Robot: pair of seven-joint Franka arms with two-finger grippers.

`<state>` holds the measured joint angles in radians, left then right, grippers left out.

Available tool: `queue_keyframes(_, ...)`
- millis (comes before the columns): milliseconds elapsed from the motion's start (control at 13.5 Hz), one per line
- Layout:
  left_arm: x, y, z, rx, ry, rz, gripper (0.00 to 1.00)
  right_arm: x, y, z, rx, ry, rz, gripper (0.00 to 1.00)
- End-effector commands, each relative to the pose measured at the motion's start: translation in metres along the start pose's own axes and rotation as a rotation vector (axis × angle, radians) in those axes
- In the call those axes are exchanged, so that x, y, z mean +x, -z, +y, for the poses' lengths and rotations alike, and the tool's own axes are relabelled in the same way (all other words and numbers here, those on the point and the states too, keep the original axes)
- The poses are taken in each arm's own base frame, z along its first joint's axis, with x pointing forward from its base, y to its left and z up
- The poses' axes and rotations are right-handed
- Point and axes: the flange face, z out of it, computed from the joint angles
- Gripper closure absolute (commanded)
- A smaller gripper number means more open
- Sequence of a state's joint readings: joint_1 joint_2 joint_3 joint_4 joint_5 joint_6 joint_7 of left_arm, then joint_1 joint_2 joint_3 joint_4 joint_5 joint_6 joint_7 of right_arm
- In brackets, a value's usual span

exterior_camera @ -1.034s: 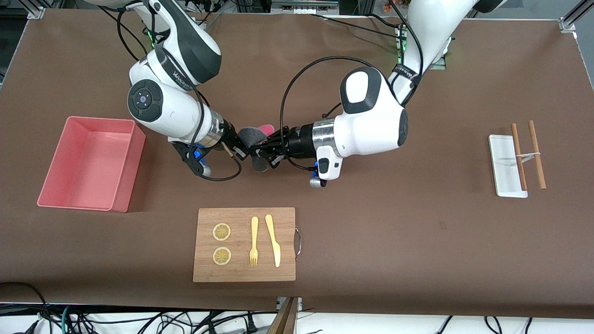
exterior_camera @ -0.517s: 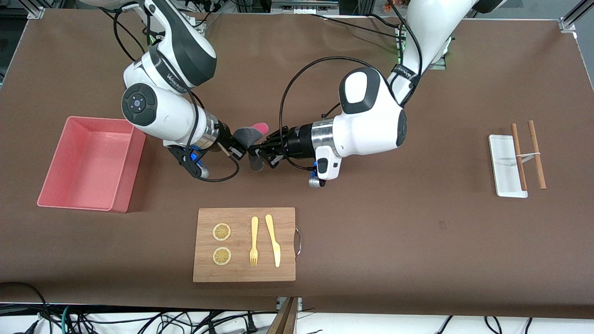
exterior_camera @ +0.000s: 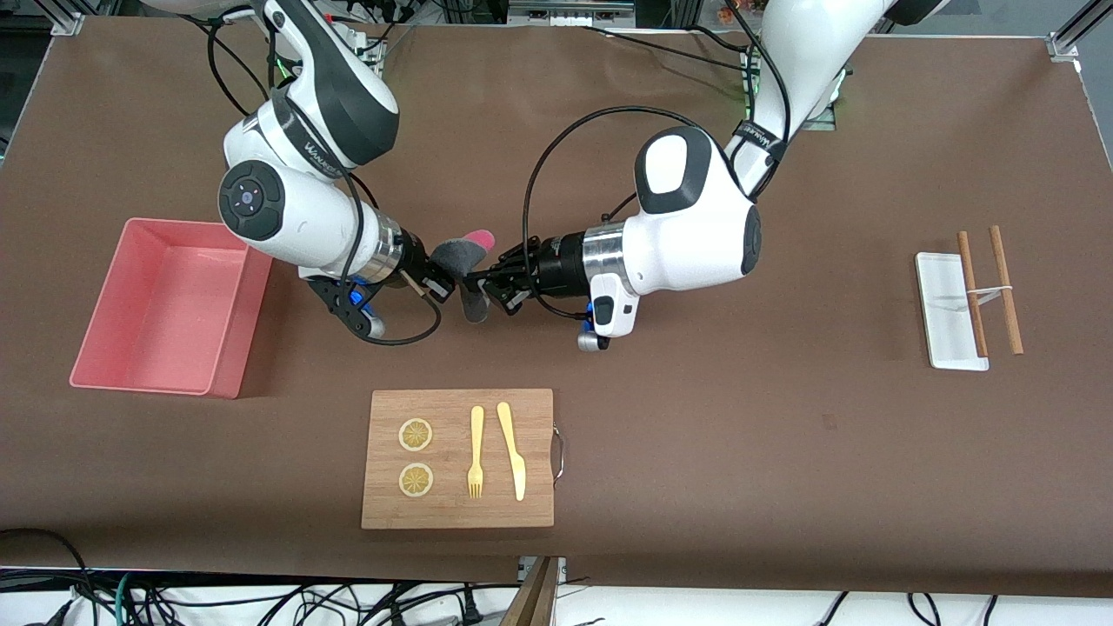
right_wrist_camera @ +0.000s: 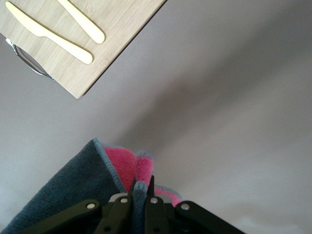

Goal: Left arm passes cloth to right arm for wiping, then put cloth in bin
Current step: 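Grasp the cloth with the right gripper beside the left gripper, then release the cloth from the left gripper and withdraw it toward the holder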

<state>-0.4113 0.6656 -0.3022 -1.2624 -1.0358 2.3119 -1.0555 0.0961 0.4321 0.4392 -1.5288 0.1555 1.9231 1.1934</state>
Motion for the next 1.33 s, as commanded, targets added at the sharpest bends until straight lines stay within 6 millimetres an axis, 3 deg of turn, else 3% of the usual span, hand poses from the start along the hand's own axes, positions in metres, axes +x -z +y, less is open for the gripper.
queue_keyframes(0,-0.004,0.002,0.010,-0.037,0.013,-0.014,1.00,0.002,0.004,0.005,-0.012,0.011,-0.015,1.00)
queue_keyframes(295,-0.004,0.002,0.010,-0.037,0.013,-0.014,1.00,0.002,0.004,0.004,-0.011,0.011,-0.015,1.00)
queue_keyframes(369,0.000,0.006,0.011,-0.040,0.015,-0.010,0.85,0.002,0.004,0.004,-0.009,0.010,-0.016,1.00)
queue_keyframes(443,0.006,0.015,0.014,-0.047,-0.002,0.003,0.01,0.002,0.004,0.004,-0.008,0.008,-0.016,1.00)
queue_keyframes(517,0.008,0.024,0.018,-0.048,-0.010,0.017,0.00,0.003,0.003,0.004,-0.010,0.008,-0.016,1.00)
queue_keyframes(738,0.040,0.072,0.028,-0.018,0.006,0.026,0.00,0.003,0.003,0.004,-0.012,0.008,-0.018,1.00)
queue_keyframes(960,0.050,0.139,0.031,0.133,-0.125,0.158,0.00,0.004,-0.008,0.007,-0.032,0.010,-0.028,1.00)
queue_keyframes(1255,0.063,0.238,0.010,0.324,-0.257,0.190,0.00,0.004,-0.060,0.021,-0.126,0.065,-0.067,1.00)
